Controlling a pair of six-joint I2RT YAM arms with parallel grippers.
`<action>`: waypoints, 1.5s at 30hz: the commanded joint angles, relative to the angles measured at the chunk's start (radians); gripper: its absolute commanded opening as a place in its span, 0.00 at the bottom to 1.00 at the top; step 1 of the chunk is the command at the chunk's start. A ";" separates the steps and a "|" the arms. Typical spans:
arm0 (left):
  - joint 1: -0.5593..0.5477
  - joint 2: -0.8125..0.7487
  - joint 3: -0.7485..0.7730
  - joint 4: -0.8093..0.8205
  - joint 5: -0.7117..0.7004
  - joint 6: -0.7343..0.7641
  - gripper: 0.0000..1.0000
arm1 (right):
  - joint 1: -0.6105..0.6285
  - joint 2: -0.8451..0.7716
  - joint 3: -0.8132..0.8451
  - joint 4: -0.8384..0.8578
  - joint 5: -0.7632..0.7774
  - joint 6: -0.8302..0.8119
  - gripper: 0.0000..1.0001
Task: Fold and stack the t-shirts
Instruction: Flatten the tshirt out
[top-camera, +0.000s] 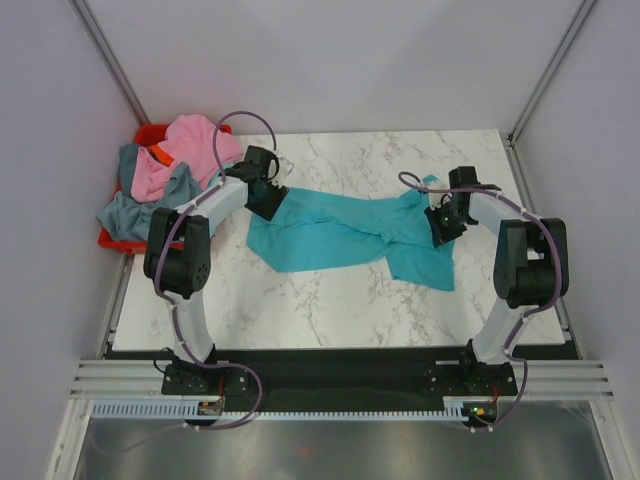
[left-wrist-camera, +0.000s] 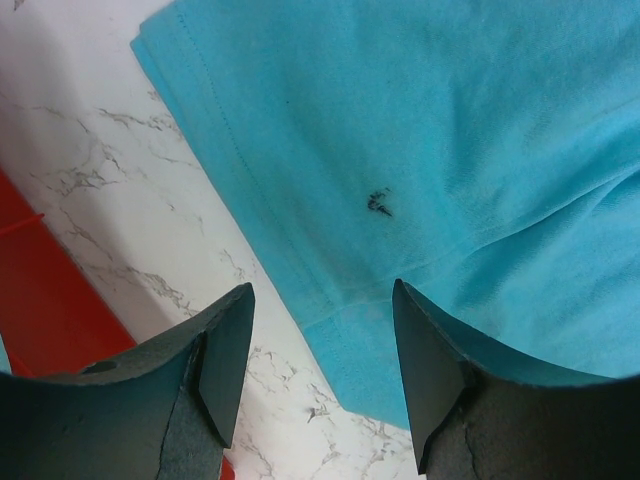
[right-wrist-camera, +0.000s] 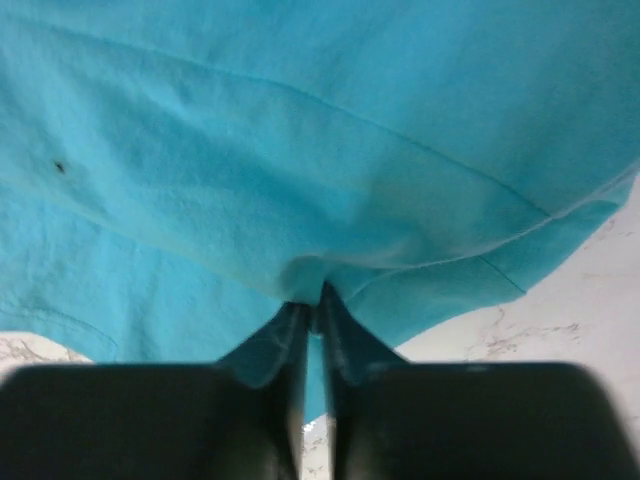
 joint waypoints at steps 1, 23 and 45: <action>-0.009 -0.019 0.003 -0.002 0.012 -0.028 0.65 | -0.001 -0.012 0.032 0.055 0.028 0.020 0.11; -0.042 0.007 0.040 -0.016 0.009 -0.024 0.65 | -0.002 0.345 0.716 0.078 0.077 0.156 0.31; -0.062 0.003 0.021 -0.043 0.009 -0.016 0.66 | -0.093 0.289 0.573 0.162 -0.126 0.264 0.46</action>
